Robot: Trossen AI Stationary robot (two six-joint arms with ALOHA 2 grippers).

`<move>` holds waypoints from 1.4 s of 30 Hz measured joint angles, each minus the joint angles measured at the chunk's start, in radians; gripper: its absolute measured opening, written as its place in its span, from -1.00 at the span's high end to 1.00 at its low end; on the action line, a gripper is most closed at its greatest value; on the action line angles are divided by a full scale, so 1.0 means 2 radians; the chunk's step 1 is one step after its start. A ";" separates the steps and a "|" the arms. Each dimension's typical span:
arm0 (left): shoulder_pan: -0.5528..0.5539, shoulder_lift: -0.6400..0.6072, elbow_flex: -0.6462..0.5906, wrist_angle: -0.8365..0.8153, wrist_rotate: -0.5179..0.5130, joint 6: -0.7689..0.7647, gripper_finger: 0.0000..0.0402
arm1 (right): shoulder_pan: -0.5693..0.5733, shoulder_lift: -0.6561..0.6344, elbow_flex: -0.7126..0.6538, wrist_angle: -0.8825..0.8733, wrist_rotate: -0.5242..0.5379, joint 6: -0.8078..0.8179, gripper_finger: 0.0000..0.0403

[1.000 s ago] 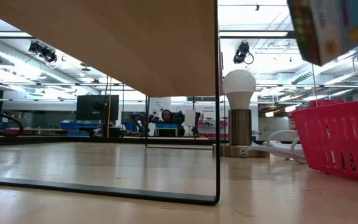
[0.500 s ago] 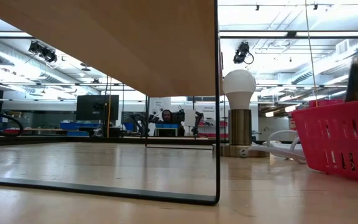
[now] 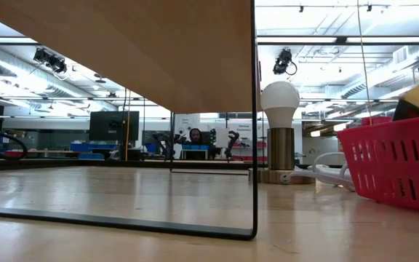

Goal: Pick & Place Office Desk Supplies
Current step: Put the box of crayon into the red bin

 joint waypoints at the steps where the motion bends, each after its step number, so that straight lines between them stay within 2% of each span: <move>1: 0.000 0.000 0.000 0.000 0.000 0.000 0.02 | 0.000 0.000 0.000 -0.001 -0.001 -0.004 0.45; 7: 0.000 0.002 0.000 0.000 0.005 0.000 0.02 | -0.001 0.000 0.000 -0.002 -0.003 0.019 0.40; 13: 0.000 0.002 0.000 -0.001 0.014 -0.002 0.02 | 0.000 0.002 -0.002 -0.004 -0.003 0.052 -0.18; 17: 0.000 0.002 0.000 0.000 0.014 -0.002 0.02 | 0.000 0.002 0.000 -0.005 -0.009 0.073 -0.29; 25: 0.000 0.002 0.000 -0.001 0.014 -0.002 0.02 | 0.012 0.002 0.028 -0.005 -0.019 0.070 -0.12; 37: 0.000 0.002 0.000 0.000 0.019 -0.002 0.02 | 0.011 0.001 0.050 -0.018 0.004 0.088 0.19; 40: 0.000 0.002 0.000 0.000 0.019 -0.002 0.02 | 0.011 0.001 0.052 -0.011 -0.012 0.116 0.32; 42: 0.000 0.002 0.000 0.000 0.019 -0.002 0.02 | 0.011 0.001 0.060 -0.011 -0.023 0.135 0.49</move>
